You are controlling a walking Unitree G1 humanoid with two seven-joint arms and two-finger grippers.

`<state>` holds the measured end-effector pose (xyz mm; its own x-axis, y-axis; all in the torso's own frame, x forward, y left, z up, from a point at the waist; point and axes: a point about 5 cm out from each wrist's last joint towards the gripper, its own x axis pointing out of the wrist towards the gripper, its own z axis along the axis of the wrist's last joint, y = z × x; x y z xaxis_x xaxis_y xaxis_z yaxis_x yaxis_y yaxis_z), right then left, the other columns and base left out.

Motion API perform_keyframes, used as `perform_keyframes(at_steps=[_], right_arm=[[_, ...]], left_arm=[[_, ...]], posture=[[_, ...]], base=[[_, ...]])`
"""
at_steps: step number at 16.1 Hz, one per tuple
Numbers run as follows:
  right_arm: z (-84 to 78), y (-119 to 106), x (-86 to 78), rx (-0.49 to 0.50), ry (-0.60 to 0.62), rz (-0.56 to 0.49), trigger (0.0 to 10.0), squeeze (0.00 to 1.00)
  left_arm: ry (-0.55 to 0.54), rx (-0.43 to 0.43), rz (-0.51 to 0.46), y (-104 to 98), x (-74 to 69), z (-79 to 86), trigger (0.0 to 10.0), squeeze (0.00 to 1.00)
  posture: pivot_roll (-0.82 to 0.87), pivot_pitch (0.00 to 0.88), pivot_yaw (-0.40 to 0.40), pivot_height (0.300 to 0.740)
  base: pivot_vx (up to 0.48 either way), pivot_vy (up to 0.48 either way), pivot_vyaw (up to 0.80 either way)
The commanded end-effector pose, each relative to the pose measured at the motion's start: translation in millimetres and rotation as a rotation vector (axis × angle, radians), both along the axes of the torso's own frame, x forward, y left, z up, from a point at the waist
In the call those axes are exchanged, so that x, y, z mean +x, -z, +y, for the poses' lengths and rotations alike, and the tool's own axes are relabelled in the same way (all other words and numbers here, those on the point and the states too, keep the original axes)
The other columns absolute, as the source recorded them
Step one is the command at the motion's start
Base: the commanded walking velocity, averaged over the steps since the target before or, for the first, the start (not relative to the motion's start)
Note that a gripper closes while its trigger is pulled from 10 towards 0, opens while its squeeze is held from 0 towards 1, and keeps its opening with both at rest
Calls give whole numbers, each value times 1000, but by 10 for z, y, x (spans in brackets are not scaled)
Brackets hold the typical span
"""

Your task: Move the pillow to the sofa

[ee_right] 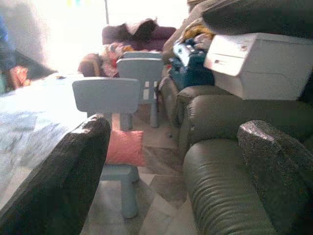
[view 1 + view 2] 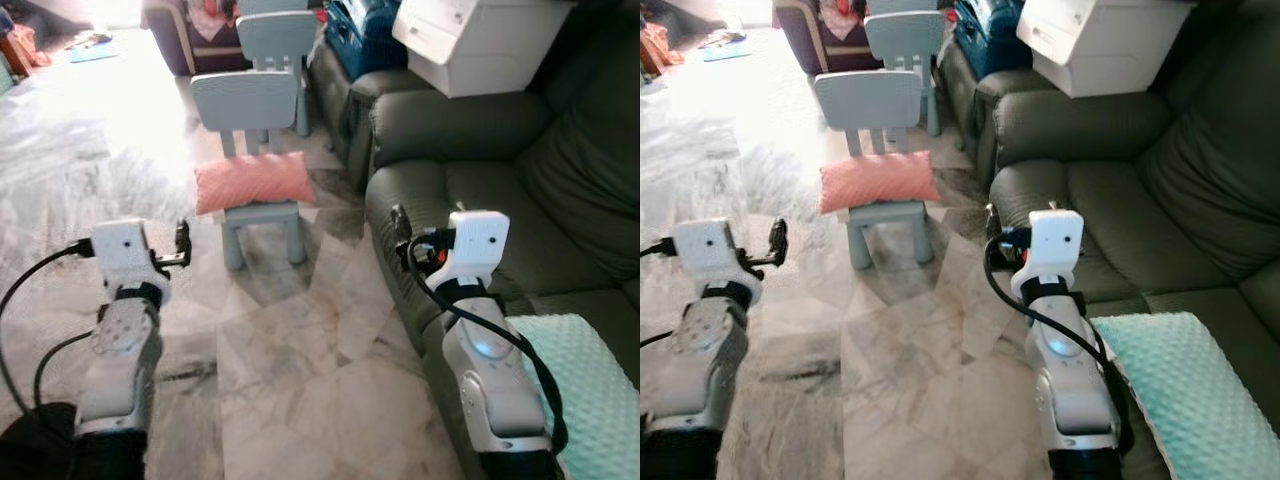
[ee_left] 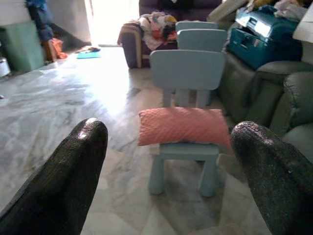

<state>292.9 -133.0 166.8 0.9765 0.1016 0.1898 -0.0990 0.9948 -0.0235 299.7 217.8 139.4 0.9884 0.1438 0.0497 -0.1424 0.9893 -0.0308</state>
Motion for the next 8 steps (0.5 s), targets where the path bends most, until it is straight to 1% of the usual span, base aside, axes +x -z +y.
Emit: perform_keyframes(at_steps=[1, 2, 3, 5, 6, 8], right_arm=[[-126, 45, -46, -8, 21, 9, 10000, 0], [-196, 128, -74, -25, 22, 39, 10000, 0], [-254, 247, -106, -22, 16, 87, 10000, 0], [-346, 428, -165, -28, 34, 149, 10000, 0], [-361, 459, -185, -21, 37, 159, 10000, 0], [-373, 465, -216, -19, 28, 162, 10000, 0]], left_arm=[[78, 26, -15, -25, -65, -36, 10000, 0], [172, 66, -19, -7, -137, -106, 10000, 0], [211, 101, 5, 89, -235, -103, 10000, 0], [165, 93, 105, 375, -372, 36, 10000, 0], [148, 87, 131, 455, -413, 81, 10000, 0], [144, 72, 133, 478, -458, 93, 10000, 0]], posture=[[-75, 108, -3, 740], [-72, 109, -3, 740], [-73, 111, -2, 740], [-72, 110, -2, 740], [-74, 111, -5, 740], [-79, 113, -8, 740]], base=[[0, 0, 0], [0, 0, 0], [0, 0, 0], [0, 0, 0], [0, 0, 0], [0, 0, 0]])
